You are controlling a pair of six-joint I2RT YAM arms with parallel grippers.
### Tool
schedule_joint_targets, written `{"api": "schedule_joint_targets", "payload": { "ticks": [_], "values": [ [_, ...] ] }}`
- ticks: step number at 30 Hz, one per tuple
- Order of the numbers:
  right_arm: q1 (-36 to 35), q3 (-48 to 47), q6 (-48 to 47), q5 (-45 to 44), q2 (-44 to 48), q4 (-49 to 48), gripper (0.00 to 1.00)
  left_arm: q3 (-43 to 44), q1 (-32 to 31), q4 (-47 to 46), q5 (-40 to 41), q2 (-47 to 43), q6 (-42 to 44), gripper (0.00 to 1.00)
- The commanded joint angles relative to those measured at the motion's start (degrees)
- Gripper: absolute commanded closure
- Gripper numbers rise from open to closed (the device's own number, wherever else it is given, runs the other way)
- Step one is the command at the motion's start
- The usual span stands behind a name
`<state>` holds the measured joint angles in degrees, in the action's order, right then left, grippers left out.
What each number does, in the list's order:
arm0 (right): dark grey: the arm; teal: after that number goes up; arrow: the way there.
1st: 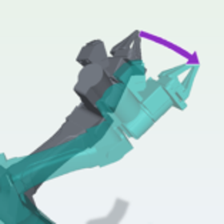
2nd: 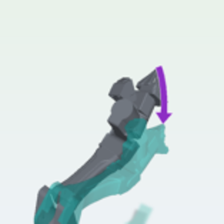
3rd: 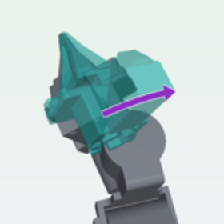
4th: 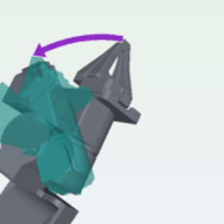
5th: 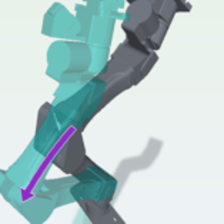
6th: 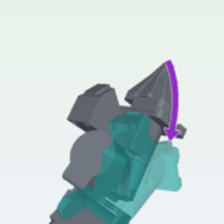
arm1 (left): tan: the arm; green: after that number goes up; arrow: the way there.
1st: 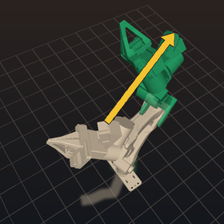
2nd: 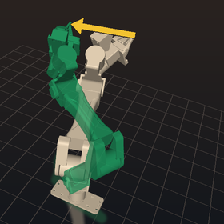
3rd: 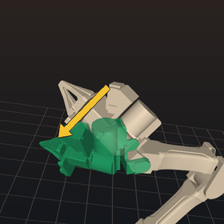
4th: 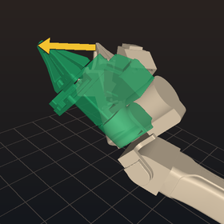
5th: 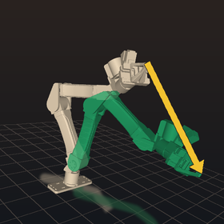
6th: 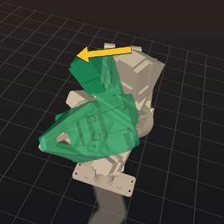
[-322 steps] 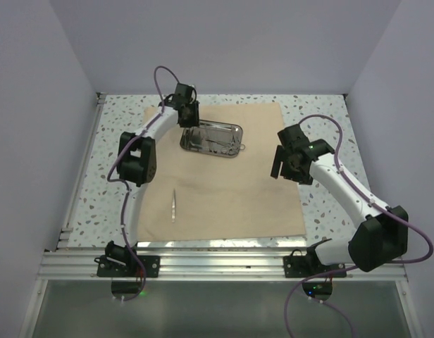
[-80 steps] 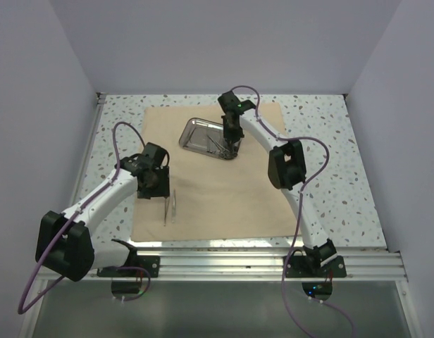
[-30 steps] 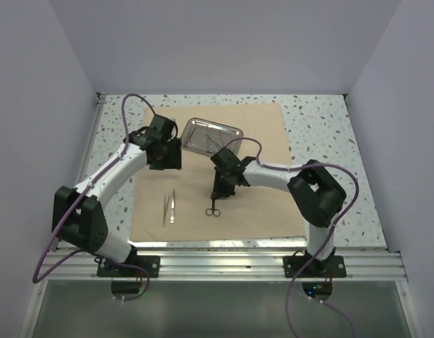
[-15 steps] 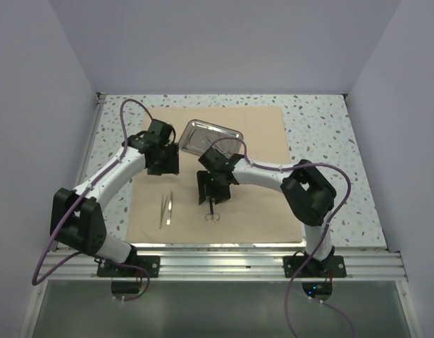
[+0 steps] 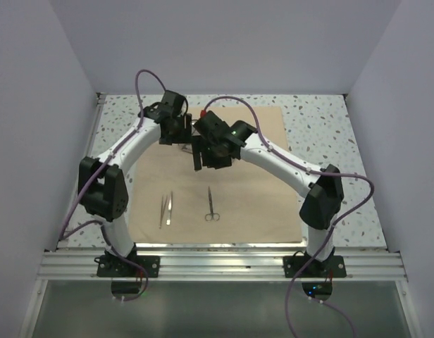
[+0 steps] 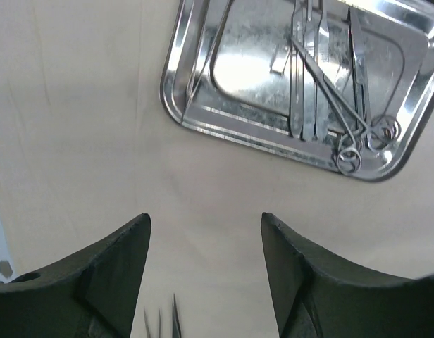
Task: Open and lay out the surgical kit
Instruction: Pick up the medical item from the container.
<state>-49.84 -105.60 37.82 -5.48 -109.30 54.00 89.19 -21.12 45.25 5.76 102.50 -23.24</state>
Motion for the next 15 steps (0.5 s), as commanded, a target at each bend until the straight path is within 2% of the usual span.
{"api": "schedule_joint_targets", "payload": {
  "ticks": [1,7,10,15],
  "values": [
    [0.4,0.6,-1.7,-5.3,6.6,8.5,0.30,8.3,0.3,-2.0,2.7,9.5,3.6,0.33],
    [1.4,13.2,0.9,-8.3,18.0,10.9,0.31,24.1,1.0,-2.4,1.2,22.9,5.7,0.35],
    [2.2,16.6,2.0,-9.6,21.3,12.6,0.31,30.4,1.3,-1.4,0.7,28.3,5.7,0.35],
    [5.1,18.3,2.7,-11.6,25.4,14.5,0.30,34.5,2.1,-1.0,-1.0,33.3,5.1,0.35]
  ]
}}
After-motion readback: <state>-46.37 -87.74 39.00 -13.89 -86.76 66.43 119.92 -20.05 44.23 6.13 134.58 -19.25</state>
